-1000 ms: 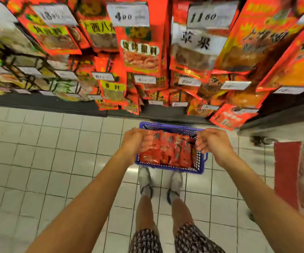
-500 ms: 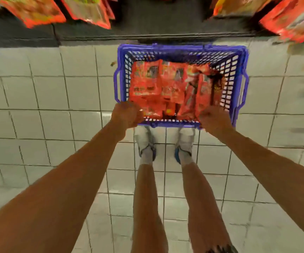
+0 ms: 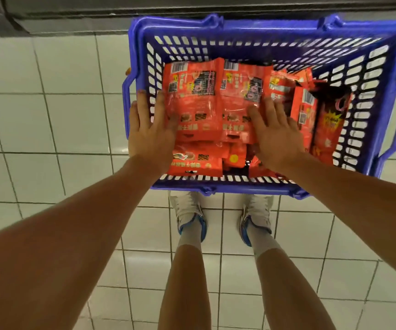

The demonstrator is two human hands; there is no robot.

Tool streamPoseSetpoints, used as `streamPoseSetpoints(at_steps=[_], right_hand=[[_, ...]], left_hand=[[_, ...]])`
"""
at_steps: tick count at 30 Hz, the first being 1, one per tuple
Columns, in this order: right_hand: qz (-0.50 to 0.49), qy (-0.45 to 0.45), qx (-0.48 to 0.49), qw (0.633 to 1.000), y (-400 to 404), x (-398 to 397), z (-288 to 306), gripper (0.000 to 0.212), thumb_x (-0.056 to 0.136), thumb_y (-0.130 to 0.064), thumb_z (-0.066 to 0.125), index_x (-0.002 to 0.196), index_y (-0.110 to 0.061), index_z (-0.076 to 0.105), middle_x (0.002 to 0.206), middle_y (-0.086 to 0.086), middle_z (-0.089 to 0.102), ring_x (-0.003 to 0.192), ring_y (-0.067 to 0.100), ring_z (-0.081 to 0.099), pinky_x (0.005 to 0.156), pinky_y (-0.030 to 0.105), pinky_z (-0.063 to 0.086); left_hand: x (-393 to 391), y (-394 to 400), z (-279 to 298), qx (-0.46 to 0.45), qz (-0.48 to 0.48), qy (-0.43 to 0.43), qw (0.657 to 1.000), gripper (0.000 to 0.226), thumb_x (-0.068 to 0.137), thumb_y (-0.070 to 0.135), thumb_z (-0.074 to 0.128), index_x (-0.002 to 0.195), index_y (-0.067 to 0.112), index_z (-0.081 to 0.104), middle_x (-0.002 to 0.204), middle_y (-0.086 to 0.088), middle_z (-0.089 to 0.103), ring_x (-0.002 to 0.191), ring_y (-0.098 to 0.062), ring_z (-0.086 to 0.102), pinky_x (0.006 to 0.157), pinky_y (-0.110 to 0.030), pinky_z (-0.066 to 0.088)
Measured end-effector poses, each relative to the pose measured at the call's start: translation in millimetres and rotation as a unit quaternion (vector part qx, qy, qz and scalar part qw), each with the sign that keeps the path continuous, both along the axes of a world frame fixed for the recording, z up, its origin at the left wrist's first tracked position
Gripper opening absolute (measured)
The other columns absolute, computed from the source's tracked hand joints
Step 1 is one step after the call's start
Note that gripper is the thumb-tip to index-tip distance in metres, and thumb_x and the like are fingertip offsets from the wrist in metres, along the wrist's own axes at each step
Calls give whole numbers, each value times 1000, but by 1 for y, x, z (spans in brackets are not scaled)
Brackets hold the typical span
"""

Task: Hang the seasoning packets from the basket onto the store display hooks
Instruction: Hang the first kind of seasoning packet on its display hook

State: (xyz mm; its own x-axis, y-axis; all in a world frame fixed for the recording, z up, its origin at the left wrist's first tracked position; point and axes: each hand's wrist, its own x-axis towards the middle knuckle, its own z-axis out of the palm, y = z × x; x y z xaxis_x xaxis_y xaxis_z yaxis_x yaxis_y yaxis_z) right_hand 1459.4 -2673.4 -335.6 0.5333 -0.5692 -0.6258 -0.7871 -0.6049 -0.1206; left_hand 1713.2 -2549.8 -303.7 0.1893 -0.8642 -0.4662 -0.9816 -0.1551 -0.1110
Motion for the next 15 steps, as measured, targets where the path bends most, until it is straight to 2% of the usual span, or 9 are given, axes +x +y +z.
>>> streamPoseSetpoints(at_steps=[2, 4, 8, 10, 13, 15], right_hand=[[-12, -24, 0, 1000, -3, -1, 2, 88, 90, -17, 69, 160, -20, 17, 167, 22, 9, 152, 48, 14, 112, 64, 32], [-22, -49, 10, 999, -8, -3, 11, 81, 91, -17, 68, 160, -18, 26, 167, 20, 14, 151, 48, 15, 113, 64, 33], [-80, -169, 44, 981, -20, -1, 39, 61, 86, -3, 68, 145, -10, 54, 159, 19, 36, 147, 49, 28, 117, 60, 31], [-115, -242, 43, 962, -27, -2, 54, 47, 87, 0, 61, 133, -6, 65, 150, 18, 50, 141, 44, 42, 117, 50, 33], [-190, -287, 51, 938, -35, -4, 79, 41, 86, 5, 63, 124, -7, 71, 141, 8, 60, 133, 27, 55, 116, 28, 35], [-249, -318, 68, 912, -39, -6, 100, 32, 88, 4, 67, 117, -7, 74, 134, 1, 63, 124, 14, 61, 108, 14, 38]], left_hand=[[0, 3, -4, 1, 7, 8, 1000, 85, 91, 48, 68, 157, 17, 24, 164, -22, 18, 148, -57, 7, 119, -64, 11], [2, 3, 0, 4, 8, 14, 1000, 78, 91, 49, 68, 153, 16, 35, 163, -22, 23, 148, -56, 10, 118, -64, 16], [2, -5, 18, -50, 38, 68, 996, 55, 89, 35, 72, 136, 9, 58, 154, -23, 40, 145, -54, 25, 116, -66, 24], [0, -14, 27, -98, 59, 109, 987, 45, 90, 29, 71, 128, 5, 65, 148, -22, 48, 141, -51, 34, 114, -65, 29], [0, -30, 49, -145, 149, 243, 947, 35, 92, 27, 65, 120, 7, 73, 140, -12, 55, 134, -33, 45, 113, -45, 36], [2, -39, 70, -155, 195, 303, 920, 26, 89, 20, 68, 110, 9, 77, 136, -6, 59, 126, -24, 53, 105, -29, 42]])
